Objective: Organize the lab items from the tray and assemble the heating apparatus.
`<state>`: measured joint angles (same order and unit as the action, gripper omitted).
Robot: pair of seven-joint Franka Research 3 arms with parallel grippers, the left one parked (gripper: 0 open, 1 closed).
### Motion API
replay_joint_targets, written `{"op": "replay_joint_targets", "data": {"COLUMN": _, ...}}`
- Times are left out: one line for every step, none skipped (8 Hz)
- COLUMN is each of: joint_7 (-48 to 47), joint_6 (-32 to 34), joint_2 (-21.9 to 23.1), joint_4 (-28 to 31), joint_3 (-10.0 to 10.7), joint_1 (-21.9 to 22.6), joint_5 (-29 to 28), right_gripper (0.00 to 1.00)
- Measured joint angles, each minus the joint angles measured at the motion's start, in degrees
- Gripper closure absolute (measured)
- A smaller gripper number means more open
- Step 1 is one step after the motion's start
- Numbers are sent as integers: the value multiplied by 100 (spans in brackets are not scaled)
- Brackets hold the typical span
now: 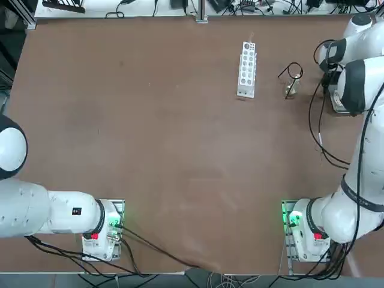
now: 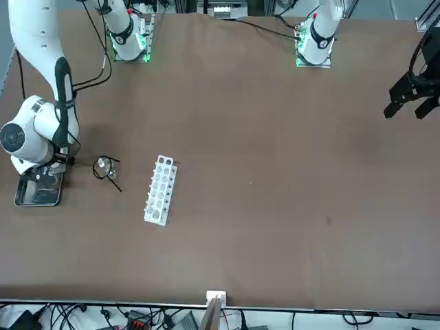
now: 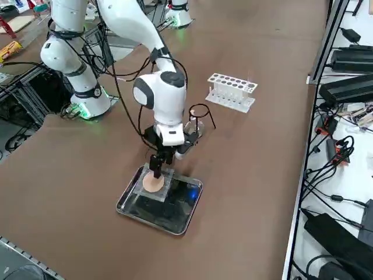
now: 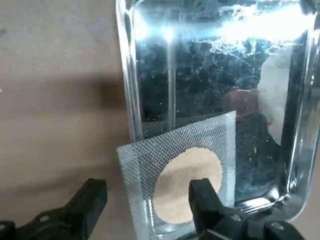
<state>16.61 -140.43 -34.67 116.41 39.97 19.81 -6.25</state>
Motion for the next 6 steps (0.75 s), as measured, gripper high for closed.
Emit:
{"op": "replay_joint_targets", "data": {"joint_7": 22, "joint_6": -40, "joint_2": -3, "joint_4": 0, "joint_3": -36, "joint_1": -40, "joint_5": 0, "right_gripper": 0}}
{"op": "replay_joint_targets", "data": {"joint_7": 26, "joint_6": -54, "joint_2": -8, "joint_4": 1, "joint_3": -53, "joint_1": -40, "joint_5": 0, "right_gripper": 0}}
{"op": "replay_joint_targets", "data": {"joint_7": 33, "joint_6": -75, "joint_2": -15, "joint_4": 2, "joint_3": -66, "joint_1": -40, "joint_5": 0, "right_gripper": 0}}
{"op": "replay_joint_targets", "data": {"joint_7": 38, "joint_6": -110, "joint_2": -33, "joint_4": 9, "joint_3": -71, "joint_1": -42, "joint_5": 0, "right_gripper": 0}}
{"op": "replay_joint_targets", "data": {"joint_7": 39, "joint_6": -148, "joint_2": -64, "joint_4": 16, "joint_3": -72, "joint_1": -50, "joint_5": 0, "right_gripper": 0}}
{"op": "replay_joint_targets", "data": {"joint_7": 40, "joint_6": -176, "joint_2": -100, "joint_4": 17, "joint_3": -73, "joint_1": -62, "joint_5": 0, "right_gripper": 0}}
